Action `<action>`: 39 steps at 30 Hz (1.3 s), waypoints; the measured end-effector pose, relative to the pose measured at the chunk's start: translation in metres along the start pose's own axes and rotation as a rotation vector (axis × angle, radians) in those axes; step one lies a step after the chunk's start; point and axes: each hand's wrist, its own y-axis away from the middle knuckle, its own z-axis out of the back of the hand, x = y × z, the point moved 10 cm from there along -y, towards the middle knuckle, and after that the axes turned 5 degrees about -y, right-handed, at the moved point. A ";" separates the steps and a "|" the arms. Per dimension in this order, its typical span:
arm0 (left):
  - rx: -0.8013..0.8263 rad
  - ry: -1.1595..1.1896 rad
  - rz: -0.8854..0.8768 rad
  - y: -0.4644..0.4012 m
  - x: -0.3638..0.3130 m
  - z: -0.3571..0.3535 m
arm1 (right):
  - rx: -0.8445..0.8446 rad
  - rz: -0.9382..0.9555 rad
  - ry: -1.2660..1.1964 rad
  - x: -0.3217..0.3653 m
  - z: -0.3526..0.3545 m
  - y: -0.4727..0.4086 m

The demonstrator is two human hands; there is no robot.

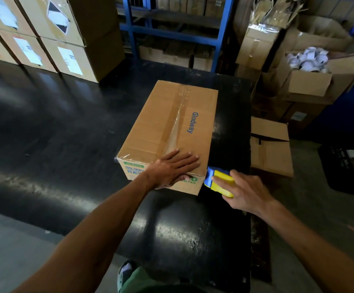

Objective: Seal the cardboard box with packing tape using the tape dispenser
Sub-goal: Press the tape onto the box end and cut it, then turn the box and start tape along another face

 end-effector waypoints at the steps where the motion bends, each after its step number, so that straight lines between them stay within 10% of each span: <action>1: 0.003 -0.004 -0.002 0.000 0.000 0.000 | 0.032 0.008 0.049 0.005 -0.009 -0.002; 7: 0.007 -0.015 0.066 -0.009 -0.013 -0.001 | 0.036 -0.121 0.031 -0.004 -0.011 -0.012; 19: 0.209 0.321 0.924 -0.027 -0.014 -0.008 | -0.059 -0.364 -0.098 -0.066 0.034 -0.005; 33: 0.440 0.394 0.480 0.088 0.065 0.010 | -0.465 -0.485 -0.703 -0.064 0.078 -0.075; 39: 0.604 0.374 0.661 0.086 0.071 -0.005 | -0.457 -0.500 -0.801 -0.043 0.086 -0.106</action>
